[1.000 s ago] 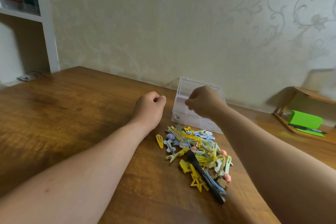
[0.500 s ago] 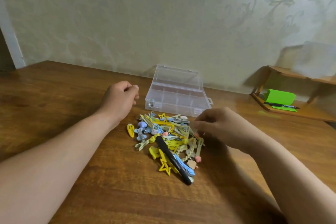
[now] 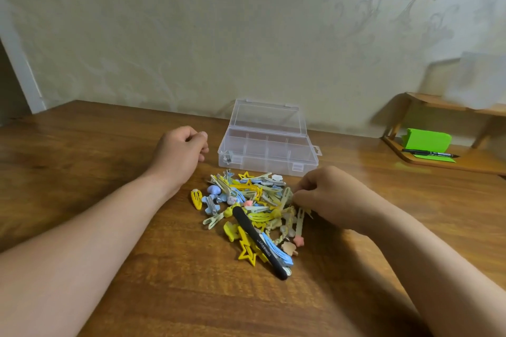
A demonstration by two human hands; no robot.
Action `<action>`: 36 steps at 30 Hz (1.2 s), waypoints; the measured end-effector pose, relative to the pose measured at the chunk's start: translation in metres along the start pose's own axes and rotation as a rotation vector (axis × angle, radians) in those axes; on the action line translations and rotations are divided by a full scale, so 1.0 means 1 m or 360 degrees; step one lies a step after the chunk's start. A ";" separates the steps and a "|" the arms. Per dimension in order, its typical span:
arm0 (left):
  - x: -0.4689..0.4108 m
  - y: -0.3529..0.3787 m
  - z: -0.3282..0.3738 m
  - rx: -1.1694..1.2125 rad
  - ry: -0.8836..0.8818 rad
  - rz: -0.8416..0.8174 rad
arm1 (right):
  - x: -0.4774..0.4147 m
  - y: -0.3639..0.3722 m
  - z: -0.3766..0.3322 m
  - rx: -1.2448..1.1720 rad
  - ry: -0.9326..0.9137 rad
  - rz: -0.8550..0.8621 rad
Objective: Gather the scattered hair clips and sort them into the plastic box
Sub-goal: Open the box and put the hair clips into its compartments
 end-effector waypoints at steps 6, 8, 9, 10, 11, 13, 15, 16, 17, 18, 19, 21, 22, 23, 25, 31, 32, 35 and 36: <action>0.000 -0.001 0.000 0.0012 -0.0009 -0.0006 | 0.002 -0.009 0.005 0.0020 0.0054 0.0058; 0.000 -0.001 -0.001 0.0002 -0.0011 -0.0008 | 0.002 -0.009 0.005 0.0062 0.0026 0.0036; 0.000 -0.001 -0.001 -0.0002 -0.0010 -0.0009 | 0.002 -0.009 0.005 0.0073 0.0016 0.0038; 0.000 -0.001 -0.001 -0.0007 -0.0010 -0.0011 | 0.002 -0.009 0.005 0.0070 0.0009 0.0042; 0.000 -0.001 -0.001 -0.0009 -0.0010 -0.0011 | 0.002 -0.009 0.005 0.0054 0.0002 0.0042; 0.000 -0.001 -0.001 -0.0010 -0.0010 -0.0010 | 0.003 -0.010 0.006 0.0018 -0.0014 0.0008; 0.000 -0.001 -0.001 -0.0013 -0.0009 -0.0016 | 0.005 -0.011 0.006 0.0027 -0.0031 -0.0055; 0.000 -0.001 -0.001 -0.0010 -0.0007 -0.0020 | 0.005 -0.011 0.006 0.0062 -0.0038 -0.0072; 0.000 0.000 -0.001 -0.0003 -0.0002 -0.0019 | 0.006 -0.011 0.006 0.0099 -0.0041 -0.0076; 0.000 0.000 -0.001 0.0002 0.0001 -0.0017 | 0.006 -0.012 0.006 0.0129 -0.0040 -0.0076; 0.001 0.000 -0.001 0.0004 0.0001 -0.0015 | 0.006 -0.013 0.006 0.0158 -0.0036 -0.0076; 0.001 -0.001 0.000 0.0001 -0.0002 -0.0017 | 0.007 -0.015 0.006 0.0289 -0.0024 -0.0057; 0.002 -0.001 0.000 0.0000 -0.0003 -0.0020 | 0.007 -0.015 0.005 0.0396 -0.0016 -0.0030; 0.002 -0.001 0.000 0.0001 -0.0003 -0.0023 | 0.008 -0.015 0.004 0.0506 -0.0009 0.0008; 0.003 -0.001 0.000 -0.0005 -0.0005 -0.0032 | 0.011 -0.013 0.001 0.0695 0.0005 0.0062; 0.002 0.001 0.000 -0.0013 0.0015 -0.0061 | 0.015 -0.020 -0.002 0.0520 -0.0050 0.0292; 0.001 0.001 0.000 -0.0008 0.0011 -0.0064 | 0.014 -0.023 -0.002 0.0278 -0.0101 0.0425; 0.002 0.001 0.001 -0.0008 -0.0005 -0.0062 | 0.005 -0.029 -0.011 -0.0453 -0.0221 0.0659; 0.002 0.001 0.001 -0.0007 -0.0007 -0.0056 | -0.001 -0.030 -0.015 -0.0580 -0.0234 0.0662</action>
Point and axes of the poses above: each hand's wrist, its own x-axis away from the middle knuckle, its own y-axis out of the palm, z = x × y, the point moved 1 cm from there along -x, towards the middle knuckle, and after that the axes turned 8 degrees about -z, right-handed, at the moved point
